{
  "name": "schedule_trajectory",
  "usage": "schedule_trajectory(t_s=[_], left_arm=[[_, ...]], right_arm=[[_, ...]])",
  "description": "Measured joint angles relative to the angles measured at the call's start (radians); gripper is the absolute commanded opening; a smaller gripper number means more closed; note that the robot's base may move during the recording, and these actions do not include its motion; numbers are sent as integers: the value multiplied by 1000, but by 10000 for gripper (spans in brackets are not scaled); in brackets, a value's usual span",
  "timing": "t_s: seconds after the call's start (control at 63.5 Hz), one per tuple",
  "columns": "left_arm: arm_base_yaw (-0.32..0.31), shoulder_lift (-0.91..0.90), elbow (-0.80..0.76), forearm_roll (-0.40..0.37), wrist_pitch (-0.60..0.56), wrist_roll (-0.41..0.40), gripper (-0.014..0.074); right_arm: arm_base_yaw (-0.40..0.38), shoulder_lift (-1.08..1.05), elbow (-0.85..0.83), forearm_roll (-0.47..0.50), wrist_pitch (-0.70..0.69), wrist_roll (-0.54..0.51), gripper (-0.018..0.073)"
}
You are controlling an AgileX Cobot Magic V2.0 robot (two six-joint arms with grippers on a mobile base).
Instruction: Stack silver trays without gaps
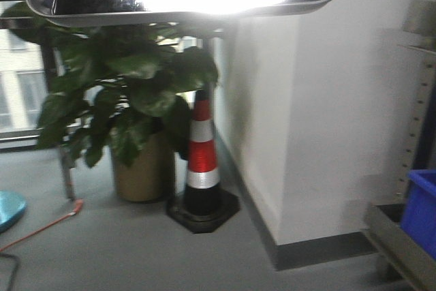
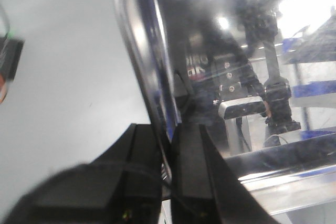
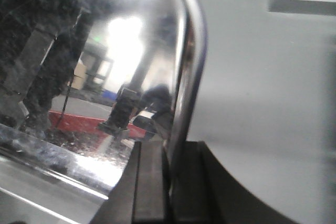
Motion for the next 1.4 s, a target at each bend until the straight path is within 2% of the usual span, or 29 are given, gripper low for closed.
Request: schedule_trajectory(t_s=[1.402], left_arm=[[0, 8, 0, 0, -6, 0, -48]], right_arm=[[0, 0, 0, 0, 2, 0, 56]])
